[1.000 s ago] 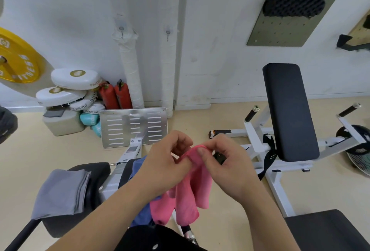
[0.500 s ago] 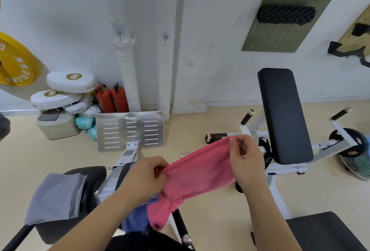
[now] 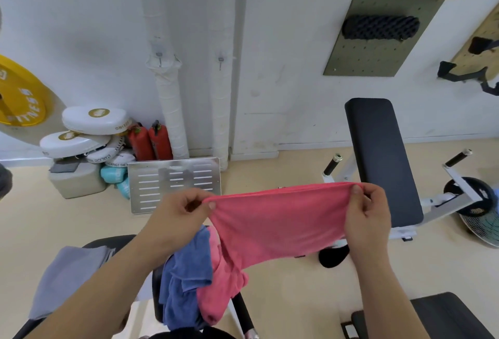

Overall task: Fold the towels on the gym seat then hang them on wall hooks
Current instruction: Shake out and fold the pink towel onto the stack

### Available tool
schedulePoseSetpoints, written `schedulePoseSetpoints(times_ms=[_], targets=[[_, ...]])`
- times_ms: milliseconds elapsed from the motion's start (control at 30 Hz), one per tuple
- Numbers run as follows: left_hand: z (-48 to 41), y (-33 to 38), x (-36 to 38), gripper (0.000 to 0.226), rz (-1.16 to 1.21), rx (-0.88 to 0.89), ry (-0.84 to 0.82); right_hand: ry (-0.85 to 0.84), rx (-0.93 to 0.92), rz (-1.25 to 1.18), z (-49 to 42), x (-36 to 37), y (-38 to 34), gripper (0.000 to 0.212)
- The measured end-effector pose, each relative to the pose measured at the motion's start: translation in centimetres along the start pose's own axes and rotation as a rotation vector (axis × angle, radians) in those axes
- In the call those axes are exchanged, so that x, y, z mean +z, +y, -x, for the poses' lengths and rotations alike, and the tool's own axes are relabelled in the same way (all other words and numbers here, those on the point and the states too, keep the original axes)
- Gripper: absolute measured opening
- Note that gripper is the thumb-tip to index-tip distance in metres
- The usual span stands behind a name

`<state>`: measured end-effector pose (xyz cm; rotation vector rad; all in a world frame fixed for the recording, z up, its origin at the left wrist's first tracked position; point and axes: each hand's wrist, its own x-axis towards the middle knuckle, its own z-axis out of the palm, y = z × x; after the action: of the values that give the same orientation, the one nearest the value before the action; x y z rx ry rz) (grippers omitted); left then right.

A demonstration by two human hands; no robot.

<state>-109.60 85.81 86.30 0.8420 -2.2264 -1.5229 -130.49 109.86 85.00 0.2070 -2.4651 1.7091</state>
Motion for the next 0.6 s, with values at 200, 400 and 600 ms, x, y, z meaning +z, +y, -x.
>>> schedulePoseSetpoints(times_ms=[200, 400, 600], targets=[[-1.7, 1.6, 1.5, 0.028, 0.051, 0.095, 0.107, 0.033, 0.029, -0.006, -0.4, 0.3, 0.7, 0.014], [-2.8, 0.1, 1.7, 0.021, 0.183, 0.004, 0.251, -0.021, 0.069, 0.001, -0.7, 0.9, 1.3, 0.018], [-2.6, -0.9, 1.3, 0.019, 0.036, 0.030, 0.395, -0.111, 0.024, 0.046, -0.4, 1.7, 0.2, 0.014]])
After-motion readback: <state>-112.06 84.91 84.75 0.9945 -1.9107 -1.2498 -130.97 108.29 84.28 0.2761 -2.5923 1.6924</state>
